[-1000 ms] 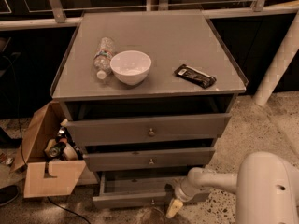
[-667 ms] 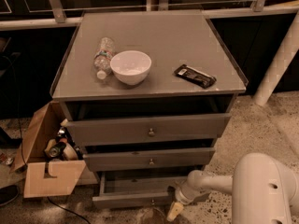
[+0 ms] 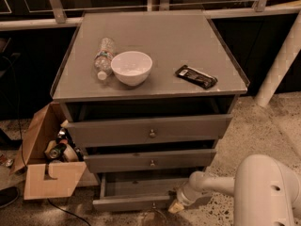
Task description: Open bottom drawer
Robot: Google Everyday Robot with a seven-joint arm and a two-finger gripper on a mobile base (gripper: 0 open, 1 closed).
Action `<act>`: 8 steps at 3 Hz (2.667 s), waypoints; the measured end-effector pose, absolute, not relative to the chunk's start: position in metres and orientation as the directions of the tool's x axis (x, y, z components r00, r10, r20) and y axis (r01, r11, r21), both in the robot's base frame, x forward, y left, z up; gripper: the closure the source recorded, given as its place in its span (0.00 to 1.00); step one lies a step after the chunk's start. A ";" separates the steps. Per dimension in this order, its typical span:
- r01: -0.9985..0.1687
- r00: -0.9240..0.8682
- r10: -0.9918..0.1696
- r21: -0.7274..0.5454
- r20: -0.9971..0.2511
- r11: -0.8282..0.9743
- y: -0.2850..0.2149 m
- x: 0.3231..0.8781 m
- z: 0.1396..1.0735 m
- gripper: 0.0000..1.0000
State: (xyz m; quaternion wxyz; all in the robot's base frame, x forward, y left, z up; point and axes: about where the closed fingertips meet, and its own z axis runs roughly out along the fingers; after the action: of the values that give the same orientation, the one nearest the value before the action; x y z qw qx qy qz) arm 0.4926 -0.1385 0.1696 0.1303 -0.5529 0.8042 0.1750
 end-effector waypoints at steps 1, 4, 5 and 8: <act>-0.935 -0.355 -0.844 0.137 -0.403 0.327 -0.138 0.493 0.170 0.65; -0.927 -0.374 -0.840 0.119 -0.394 0.357 -0.157 0.491 0.175 1.00; -0.922 -0.385 -0.836 0.121 -0.390 0.368 -0.158 0.484 0.177 1.00; -0.915 -0.403 -0.840 0.136 -0.364 0.380 -0.156 0.466 0.177 1.00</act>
Offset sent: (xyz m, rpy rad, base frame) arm 0.0000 0.0000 0.0000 0.0000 0.0000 0.0000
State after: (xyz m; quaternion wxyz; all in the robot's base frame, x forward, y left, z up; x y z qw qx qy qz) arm 0.4656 -0.1563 0.1766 0.1179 -0.5336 0.8222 0.1593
